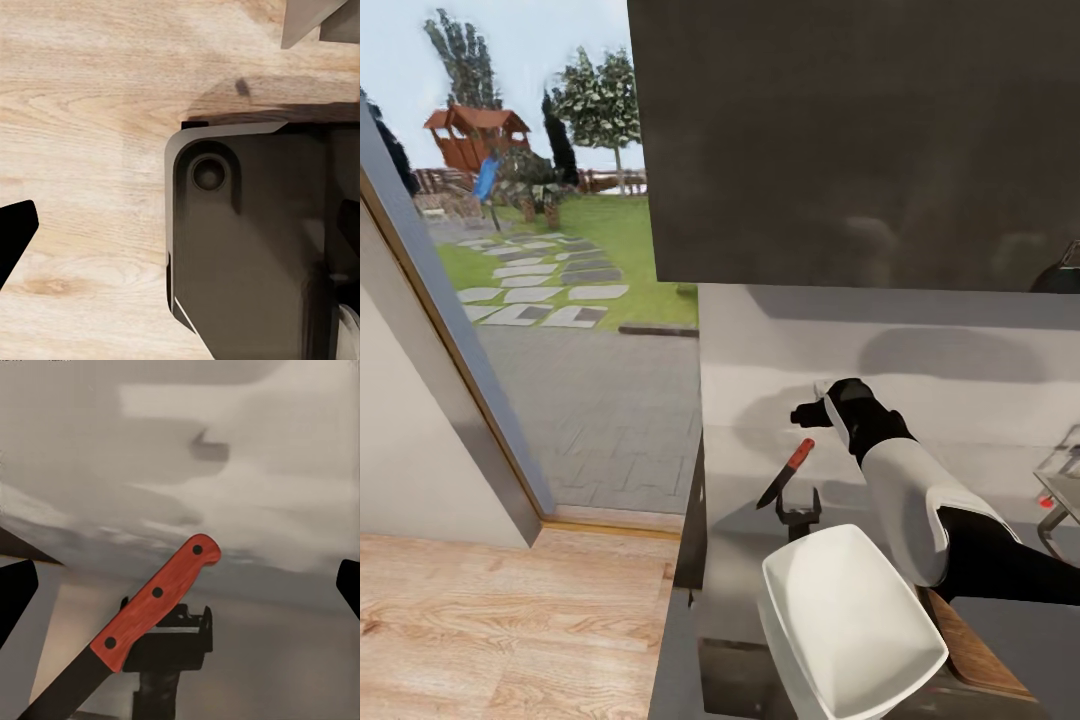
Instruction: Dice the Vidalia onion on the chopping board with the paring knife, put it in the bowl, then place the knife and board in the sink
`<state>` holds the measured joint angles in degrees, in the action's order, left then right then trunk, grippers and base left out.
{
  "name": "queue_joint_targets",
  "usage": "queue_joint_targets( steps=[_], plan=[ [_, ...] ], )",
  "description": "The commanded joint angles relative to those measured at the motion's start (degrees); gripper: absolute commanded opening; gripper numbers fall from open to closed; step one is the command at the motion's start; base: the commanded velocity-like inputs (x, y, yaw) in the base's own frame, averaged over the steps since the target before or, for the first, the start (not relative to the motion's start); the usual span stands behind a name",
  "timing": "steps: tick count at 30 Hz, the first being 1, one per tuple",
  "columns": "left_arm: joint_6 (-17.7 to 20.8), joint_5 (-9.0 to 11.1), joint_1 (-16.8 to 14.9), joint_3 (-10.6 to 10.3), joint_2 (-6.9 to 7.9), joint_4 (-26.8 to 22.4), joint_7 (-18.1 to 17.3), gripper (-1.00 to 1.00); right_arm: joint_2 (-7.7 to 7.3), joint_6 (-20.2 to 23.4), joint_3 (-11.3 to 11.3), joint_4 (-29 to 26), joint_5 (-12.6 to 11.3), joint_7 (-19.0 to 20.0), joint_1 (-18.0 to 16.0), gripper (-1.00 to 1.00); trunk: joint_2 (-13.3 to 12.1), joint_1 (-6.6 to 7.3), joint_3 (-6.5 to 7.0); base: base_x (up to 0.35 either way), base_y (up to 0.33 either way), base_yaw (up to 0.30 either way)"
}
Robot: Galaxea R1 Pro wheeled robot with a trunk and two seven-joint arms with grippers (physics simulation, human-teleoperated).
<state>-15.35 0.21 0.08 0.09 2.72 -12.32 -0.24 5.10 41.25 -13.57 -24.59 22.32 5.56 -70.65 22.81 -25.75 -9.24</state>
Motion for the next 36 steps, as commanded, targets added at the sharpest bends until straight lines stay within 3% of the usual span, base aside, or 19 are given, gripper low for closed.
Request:
queue_joint_targets(
  steps=[1, 19, 36],
  plan=[
    [-0.1, 0.0, 0.0, 0.0, 0.01, -0.1, 0.0, 1.0, 0.05, 0.2, -0.4, -0.1, 0.6, 0.5, 0.0, 1.0, 0.1, -0.03, -0.11, 0.0, 0.0, 0.0],
    [-0.1, 0.0, 0.0, 0.0, 0.01, -0.1, 0.0, 1.0, 0.08, 0.2, -0.4, -0.1, 0.6, 0.5, 0.0, 1.0, 0.1, -0.03, -0.11, 0.093, 0.0, -0.115],
    [-0.1, -0.1, 0.0, 0.0, 0.03, -0.1, 0.0, 1.0, 0.22, 0.2, -0.3, 0.0, 0.6, 0.4, -0.1, 1.0, 0.1, -0.03, -0.11, 0.007, 0.0, -0.008]
  ],
)
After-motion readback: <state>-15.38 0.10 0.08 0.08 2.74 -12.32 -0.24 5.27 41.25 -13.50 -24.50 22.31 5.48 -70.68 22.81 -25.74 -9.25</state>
